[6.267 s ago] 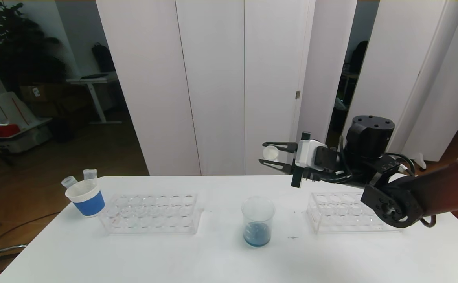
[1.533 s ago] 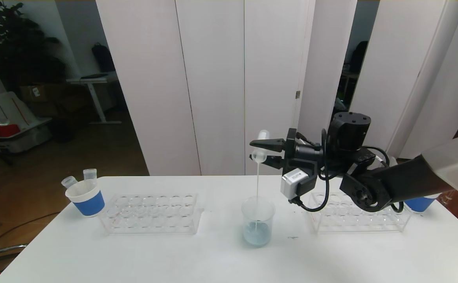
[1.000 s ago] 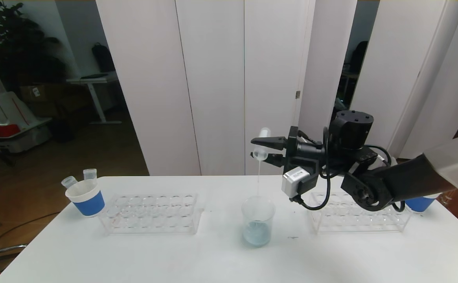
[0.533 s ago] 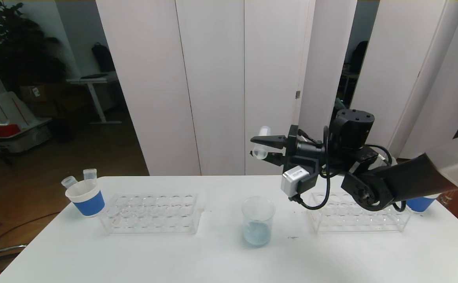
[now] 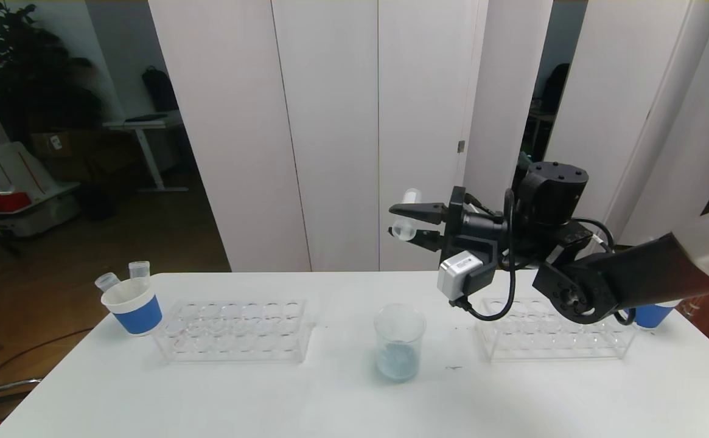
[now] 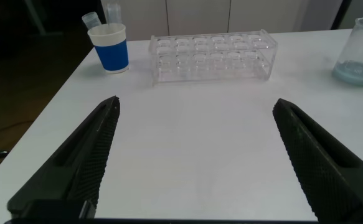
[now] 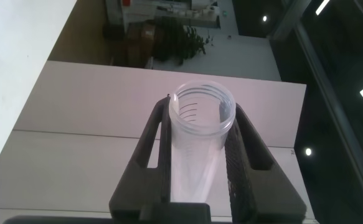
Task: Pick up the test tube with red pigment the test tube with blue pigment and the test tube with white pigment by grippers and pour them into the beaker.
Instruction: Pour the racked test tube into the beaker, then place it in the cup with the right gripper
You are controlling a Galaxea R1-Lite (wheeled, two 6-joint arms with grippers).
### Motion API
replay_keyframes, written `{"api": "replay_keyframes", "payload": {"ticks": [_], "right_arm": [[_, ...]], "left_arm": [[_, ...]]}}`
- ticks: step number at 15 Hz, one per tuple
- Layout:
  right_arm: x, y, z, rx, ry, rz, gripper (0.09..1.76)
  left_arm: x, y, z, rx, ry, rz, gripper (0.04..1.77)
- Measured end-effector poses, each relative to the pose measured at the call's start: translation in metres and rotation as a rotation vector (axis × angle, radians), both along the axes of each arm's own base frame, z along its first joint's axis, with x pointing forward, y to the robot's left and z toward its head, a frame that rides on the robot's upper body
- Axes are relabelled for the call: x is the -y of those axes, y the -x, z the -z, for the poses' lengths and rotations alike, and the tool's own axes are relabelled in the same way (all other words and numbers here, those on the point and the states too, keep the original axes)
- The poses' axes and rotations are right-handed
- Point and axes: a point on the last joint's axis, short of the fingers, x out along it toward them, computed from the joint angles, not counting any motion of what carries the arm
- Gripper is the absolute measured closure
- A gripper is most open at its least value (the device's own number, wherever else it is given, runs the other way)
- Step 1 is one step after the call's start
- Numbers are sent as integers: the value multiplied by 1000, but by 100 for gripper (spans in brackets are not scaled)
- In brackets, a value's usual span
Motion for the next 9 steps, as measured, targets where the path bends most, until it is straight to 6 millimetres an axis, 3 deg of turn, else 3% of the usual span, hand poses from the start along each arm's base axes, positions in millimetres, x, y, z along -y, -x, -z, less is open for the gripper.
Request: {"api": "replay_keyframes", "payload": {"ticks": [6, 9], "right_arm": [[8, 6, -16, -57, -39, 26, 128], [18, 6, -16, -139, -80, 124, 128]], "left_arm": [[0, 0, 0, 0, 0, 0, 6], [0, 0, 0, 0, 0, 0, 6]]}}
